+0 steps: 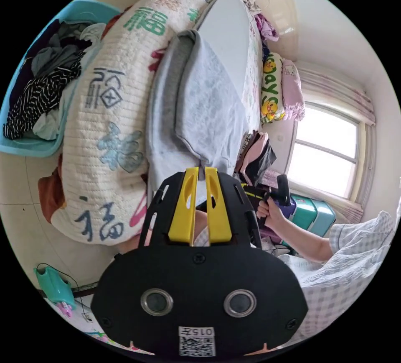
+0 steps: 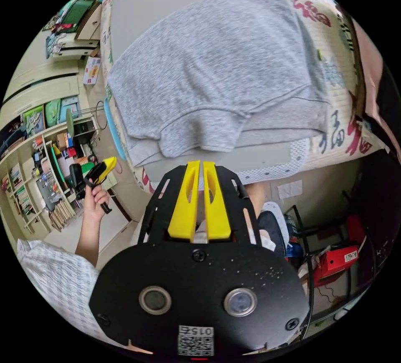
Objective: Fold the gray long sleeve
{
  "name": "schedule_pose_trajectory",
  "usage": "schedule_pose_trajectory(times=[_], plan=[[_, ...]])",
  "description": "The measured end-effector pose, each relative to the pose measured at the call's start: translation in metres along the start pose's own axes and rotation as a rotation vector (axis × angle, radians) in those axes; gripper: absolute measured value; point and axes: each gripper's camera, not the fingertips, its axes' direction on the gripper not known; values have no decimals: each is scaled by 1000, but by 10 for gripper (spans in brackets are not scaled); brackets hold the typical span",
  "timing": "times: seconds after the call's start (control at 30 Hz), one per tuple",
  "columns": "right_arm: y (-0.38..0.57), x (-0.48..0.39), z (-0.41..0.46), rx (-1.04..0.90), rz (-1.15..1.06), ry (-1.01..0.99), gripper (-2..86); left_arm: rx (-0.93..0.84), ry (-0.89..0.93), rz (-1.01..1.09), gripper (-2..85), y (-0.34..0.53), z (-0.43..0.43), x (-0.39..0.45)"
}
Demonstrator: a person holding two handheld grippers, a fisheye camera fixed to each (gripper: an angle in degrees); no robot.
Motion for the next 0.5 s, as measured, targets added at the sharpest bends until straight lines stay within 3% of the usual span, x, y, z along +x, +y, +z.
schedule_pose_trajectory(times=[0.5], plan=[[-130,148,-231,350,30,-207,68,-341,-368,576,79,9,367,321]])
